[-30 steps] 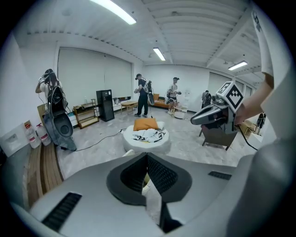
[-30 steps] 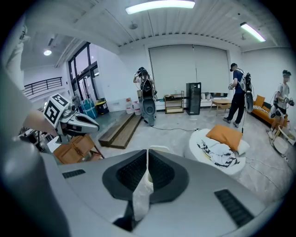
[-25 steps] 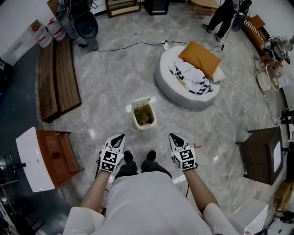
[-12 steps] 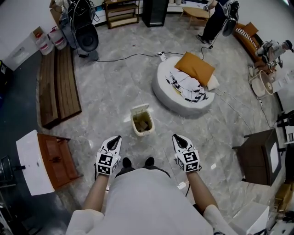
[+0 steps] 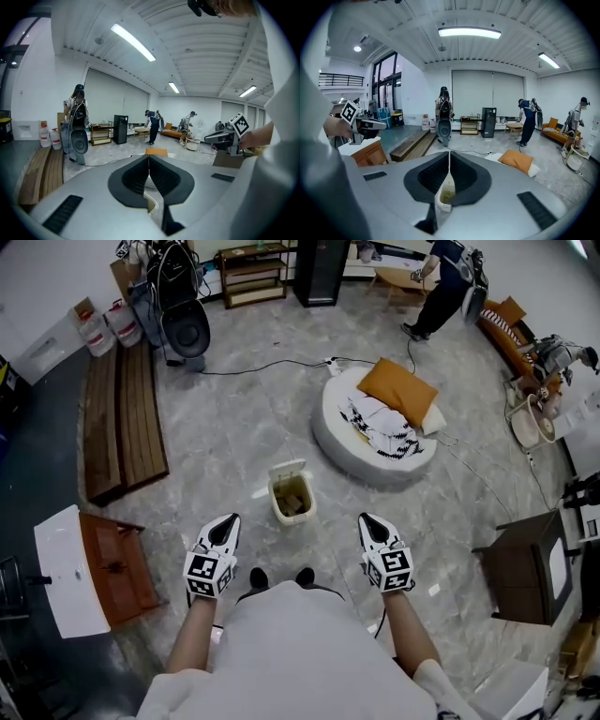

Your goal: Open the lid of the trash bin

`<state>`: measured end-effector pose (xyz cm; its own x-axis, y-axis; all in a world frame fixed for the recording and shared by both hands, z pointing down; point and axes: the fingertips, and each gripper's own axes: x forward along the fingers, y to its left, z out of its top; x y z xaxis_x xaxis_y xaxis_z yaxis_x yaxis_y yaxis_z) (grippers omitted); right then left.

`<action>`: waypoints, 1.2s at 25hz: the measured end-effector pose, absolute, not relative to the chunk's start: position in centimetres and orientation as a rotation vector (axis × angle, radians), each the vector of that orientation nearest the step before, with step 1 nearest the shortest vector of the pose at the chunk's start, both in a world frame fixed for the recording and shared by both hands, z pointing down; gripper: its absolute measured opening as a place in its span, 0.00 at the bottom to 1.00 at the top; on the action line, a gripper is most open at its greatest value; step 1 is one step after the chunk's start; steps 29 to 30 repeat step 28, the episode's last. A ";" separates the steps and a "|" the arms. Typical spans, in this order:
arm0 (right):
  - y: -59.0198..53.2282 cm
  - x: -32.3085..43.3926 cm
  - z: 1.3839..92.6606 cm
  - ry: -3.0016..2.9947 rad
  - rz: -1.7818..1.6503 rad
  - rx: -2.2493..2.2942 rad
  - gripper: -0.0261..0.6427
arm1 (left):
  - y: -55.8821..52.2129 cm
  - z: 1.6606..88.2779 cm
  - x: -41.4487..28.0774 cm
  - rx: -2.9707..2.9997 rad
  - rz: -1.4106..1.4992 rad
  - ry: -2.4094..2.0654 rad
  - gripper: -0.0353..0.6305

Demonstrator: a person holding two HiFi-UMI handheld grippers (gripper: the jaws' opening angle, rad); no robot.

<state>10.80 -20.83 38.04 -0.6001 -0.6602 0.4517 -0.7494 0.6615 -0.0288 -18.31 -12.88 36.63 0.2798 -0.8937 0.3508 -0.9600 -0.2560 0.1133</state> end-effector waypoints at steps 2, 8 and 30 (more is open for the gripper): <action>-21.0 10.6 37.7 -2.482 0.292 1.105 0.09 | -12.9 36.5 -18.8 2.240 0.302 -1.703 0.08; -21.1 10.0 37.2 -2.497 0.273 1.107 0.09 | -13.4 36.5 -19.2 2.242 0.310 -1.705 0.08; -21.0 10.0 37.1 -2.493 0.263 1.108 0.09 | -13.9 36.8 -18.6 2.260 0.304 -1.689 0.08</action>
